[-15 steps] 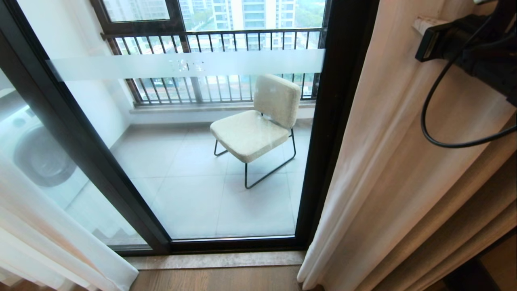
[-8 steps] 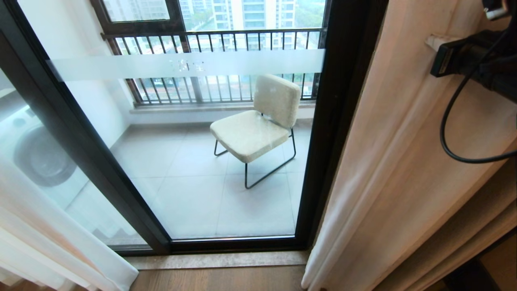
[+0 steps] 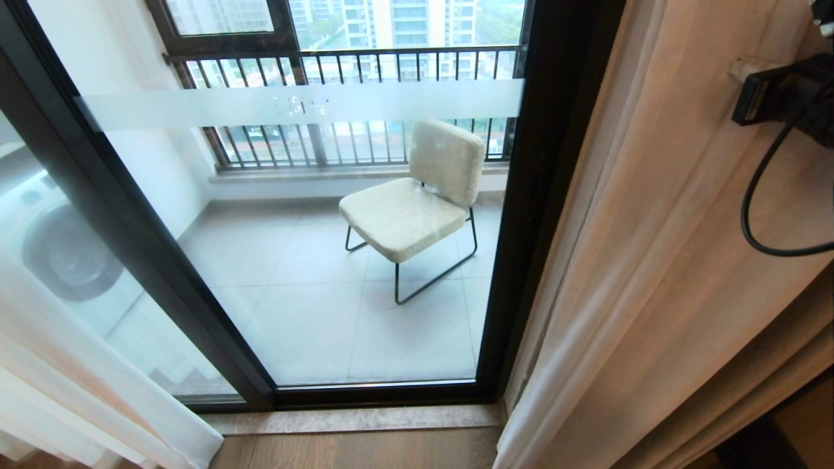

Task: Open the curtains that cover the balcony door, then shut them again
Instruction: Pull the inner curtains open on both sides

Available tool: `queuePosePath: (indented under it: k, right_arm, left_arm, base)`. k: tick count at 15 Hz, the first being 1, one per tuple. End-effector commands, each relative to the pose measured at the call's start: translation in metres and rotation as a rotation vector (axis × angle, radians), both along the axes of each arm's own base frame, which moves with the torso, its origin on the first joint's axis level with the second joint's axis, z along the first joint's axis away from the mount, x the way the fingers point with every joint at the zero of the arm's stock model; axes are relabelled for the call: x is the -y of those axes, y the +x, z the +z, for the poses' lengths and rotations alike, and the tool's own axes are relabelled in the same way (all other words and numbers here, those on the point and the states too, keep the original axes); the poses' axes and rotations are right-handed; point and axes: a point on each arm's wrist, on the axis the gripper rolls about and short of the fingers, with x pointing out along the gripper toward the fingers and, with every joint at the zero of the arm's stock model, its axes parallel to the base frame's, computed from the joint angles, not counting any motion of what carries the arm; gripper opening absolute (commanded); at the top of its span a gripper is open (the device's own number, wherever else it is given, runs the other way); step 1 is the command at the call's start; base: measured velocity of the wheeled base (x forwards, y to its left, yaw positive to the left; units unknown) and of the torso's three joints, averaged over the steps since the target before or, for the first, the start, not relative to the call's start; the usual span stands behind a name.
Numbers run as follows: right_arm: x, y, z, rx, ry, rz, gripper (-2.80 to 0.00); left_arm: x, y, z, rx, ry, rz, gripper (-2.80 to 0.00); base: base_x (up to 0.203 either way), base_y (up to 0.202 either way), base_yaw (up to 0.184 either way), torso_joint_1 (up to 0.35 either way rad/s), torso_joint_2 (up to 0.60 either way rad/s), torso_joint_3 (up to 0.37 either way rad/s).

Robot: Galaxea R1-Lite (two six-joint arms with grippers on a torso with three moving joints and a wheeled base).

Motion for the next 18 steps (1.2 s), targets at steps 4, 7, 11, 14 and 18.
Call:
queuePosePath:
  k: [4,7,11,14,18]
  right_arm:
    - [0.03,0.005,-0.006,-0.019,0.001,-0.088,-2.8]
    - [0.052,0.008,-0.01,-0.025,0.003,-0.154,-2.8]
    - [0.086,0.01,-0.012,-0.026,0.009,-0.251,-2.8]
    - [0.113,0.01,-0.014,-0.024,0.011,-0.322,-2.8]
    - [0.142,0.011,-0.019,-0.029,0.028,-0.394,-2.8]
  left_arm:
    - [0.0,0.0,0.0,0.0,0.0,0.0,-2.8]
    - [0.0,0.0,0.0,0.0,0.0,0.0,-2.8]
    - [0.0,0.0,0.0,0.0,0.0,0.0,-2.8]
    - [0.0,0.0,0.0,0.0,0.0,0.0,-2.8]
    - [0.0,0.0,0.0,0.0,0.0,0.0,-2.8]
  base:
    - [0.0,0.0,0.0,0.0,0.0,0.0]
    - [0.0,0.0,0.0,0.0,0.0,0.0]
    - [0.0,0.0,0.0,0.0,0.0,0.0]
    - [0.0,0.0,0.0,0.0,0.0,0.0]
    - [0.0,0.0,0.0,0.0,0.0,0.0]
